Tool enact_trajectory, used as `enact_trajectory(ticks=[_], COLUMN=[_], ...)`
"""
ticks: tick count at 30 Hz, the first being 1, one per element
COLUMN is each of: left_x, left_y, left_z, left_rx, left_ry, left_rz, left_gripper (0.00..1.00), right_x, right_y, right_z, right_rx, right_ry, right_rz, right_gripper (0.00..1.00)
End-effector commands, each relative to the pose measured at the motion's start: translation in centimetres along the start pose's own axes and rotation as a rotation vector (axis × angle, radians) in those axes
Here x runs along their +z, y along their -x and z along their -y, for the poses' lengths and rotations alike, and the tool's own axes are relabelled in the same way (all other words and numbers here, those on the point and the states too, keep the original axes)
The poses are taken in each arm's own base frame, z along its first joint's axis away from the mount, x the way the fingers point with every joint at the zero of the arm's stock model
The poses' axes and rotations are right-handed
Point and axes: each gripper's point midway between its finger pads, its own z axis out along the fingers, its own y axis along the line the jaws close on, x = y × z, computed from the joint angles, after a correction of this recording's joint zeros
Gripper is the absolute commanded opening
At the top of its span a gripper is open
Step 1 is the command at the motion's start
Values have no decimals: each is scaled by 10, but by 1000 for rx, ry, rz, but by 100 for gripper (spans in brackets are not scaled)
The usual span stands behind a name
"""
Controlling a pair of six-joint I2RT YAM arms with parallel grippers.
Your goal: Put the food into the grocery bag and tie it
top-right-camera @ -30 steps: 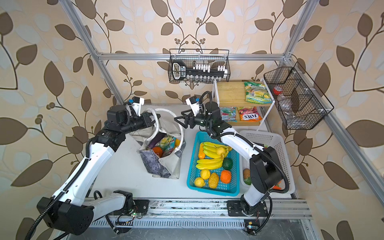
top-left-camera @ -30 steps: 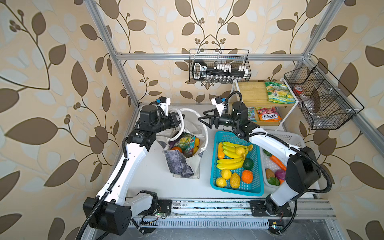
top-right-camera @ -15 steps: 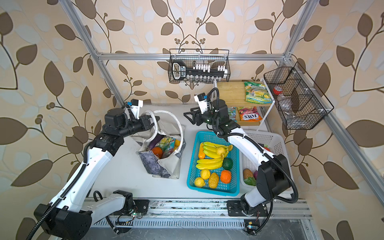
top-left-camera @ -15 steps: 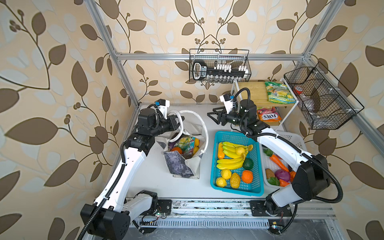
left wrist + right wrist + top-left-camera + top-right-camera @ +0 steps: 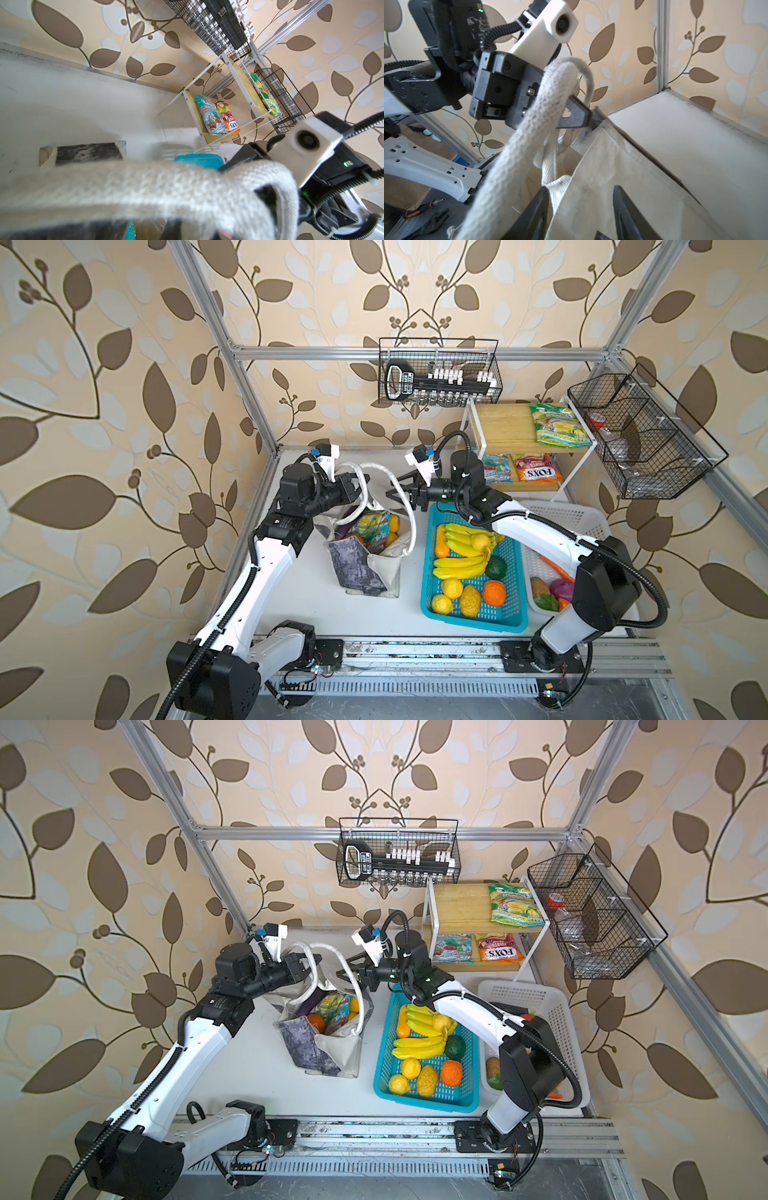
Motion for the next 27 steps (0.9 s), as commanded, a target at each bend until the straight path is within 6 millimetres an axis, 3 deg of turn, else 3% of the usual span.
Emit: enact_trajectory(ticks=[1, 8, 18, 23, 27], left_x=[-1, 5, 6, 2, 0], left_y=[14, 10, 8, 7, 6], left_z=[2, -9, -4, 0, 0], left_rx=[23, 34, 53, 53, 54], left_ry=[-13, 23, 24, 11, 16], left_rz=[80, 82, 83, 85, 83], left_gripper=[0, 0, 0, 0, 0], right_x=[17, 36, 54, 68, 67], right_y=[8, 12, 29, 26, 22], right_z=[-23, -39, -24, -27, -23], right_rx=[-57, -20, 39, 29, 41], right_ry=[123, 194, 120, 95, 69], right_rz=[17, 46, 110, 85, 82], right_gripper=[51, 51, 49, 35, 26])
